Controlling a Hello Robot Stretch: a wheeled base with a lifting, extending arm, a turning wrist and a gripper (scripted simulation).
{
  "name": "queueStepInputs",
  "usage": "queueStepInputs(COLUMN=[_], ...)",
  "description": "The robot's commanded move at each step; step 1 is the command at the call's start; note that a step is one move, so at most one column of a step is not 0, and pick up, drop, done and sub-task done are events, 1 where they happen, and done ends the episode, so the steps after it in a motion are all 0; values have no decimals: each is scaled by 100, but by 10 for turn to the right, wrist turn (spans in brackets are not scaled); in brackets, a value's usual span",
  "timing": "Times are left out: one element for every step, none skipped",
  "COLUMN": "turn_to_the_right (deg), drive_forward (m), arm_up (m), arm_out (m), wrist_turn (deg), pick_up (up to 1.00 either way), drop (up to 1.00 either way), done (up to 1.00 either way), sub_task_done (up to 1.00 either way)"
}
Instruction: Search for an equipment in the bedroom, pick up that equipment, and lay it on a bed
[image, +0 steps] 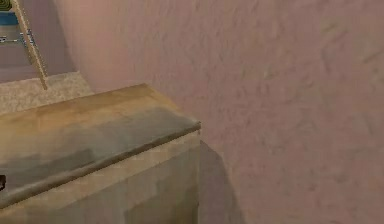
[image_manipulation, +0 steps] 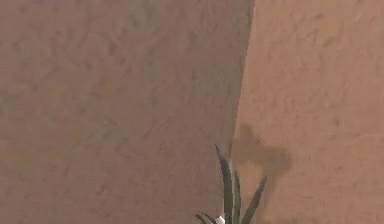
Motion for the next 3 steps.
queueStepInputs(turn_to_the_right=[-30, -450, -450], drive_forward=[0, 0, 0], arm_up=[0, 0, 0], arm_out=[0, 0, 0], wrist_turn=[0, 0, 0], pick_up=[0, 0, 0], drop=[0, 0, 0], done=[0, 0, 0], sub_task_done=[0, 0, 0])
